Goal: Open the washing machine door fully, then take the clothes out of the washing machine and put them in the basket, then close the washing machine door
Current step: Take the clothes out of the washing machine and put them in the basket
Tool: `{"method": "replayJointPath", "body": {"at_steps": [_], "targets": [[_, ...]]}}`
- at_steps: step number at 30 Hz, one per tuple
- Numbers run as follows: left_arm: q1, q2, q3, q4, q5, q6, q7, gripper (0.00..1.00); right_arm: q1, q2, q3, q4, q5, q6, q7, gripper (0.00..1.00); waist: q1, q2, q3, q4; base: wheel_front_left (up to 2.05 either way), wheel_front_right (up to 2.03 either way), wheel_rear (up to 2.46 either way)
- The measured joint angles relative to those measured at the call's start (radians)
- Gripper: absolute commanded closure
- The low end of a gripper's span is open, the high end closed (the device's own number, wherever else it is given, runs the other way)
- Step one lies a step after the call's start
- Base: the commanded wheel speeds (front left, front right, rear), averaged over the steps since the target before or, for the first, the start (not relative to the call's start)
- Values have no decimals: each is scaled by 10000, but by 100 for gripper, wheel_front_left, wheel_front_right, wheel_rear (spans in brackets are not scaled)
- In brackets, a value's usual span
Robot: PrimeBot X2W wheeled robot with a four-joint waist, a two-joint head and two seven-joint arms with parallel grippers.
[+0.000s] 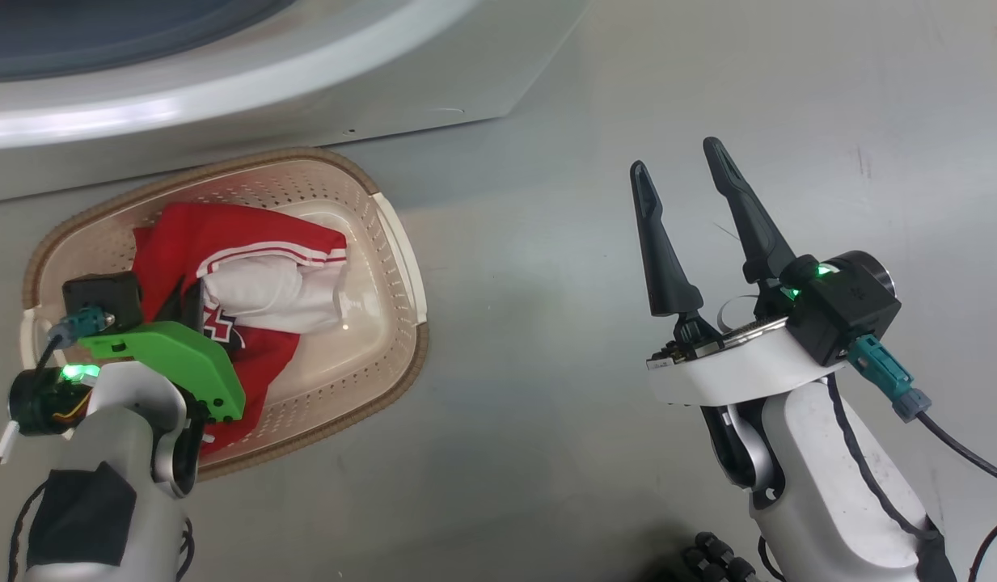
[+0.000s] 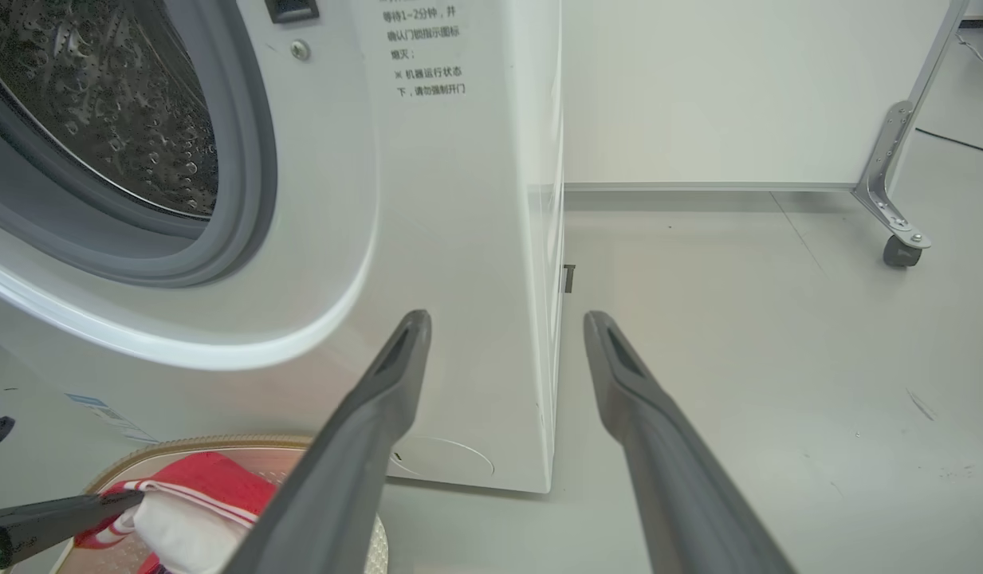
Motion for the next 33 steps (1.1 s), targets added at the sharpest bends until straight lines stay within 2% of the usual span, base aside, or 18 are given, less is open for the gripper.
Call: {"method": "replayJointPath", "body": {"at_steps": [10, 16, 19, 21, 22, 23, 33], "targets": [[-708, 23, 217, 1348, -328, -100, 98, 100, -287, 0, -12, -67, 65, -105, 0, 0, 0, 0, 714, -421, 0, 0, 0], [-995, 33, 128, 1965, -330, -499, 56, 100, -337, 2, -27, -59, 63, -196, 0, 0, 0, 0, 833, -453, 0, 0, 0], [-1125, -13, 92, 2138, -330, -541, -35, 100, -375, -2, -69, -35, 59, -198, 0, 0, 0, 0, 820, -402, 0, 0, 0], [-1206, -31, 25, 2337, -328, -625, -35, 58, -430, 0, -75, -10, 58, -201, 0, 0, 0, 0, 782, -345, 0, 0, 0], [-1220, -35, -48, 2424, -318, -637, -117, 16, -453, 2, -98, 0, 42, -201, 0, 0, 0, 0, 759, -314, 0, 0, 0], [-1241, -58, -92, 2508, -316, -706, -157, 0, -466, 0, -128, 8, 40, -201, 0, 0, 0, 0, 735, -279, 0, 0, 0], [-1248, -184, -134, 3009, -311, -803, -1340, 0, -493, -2, -150, 322, 38, -199, 0, 0, 0, 0, 216, -13, 0, 0, 0]]}}
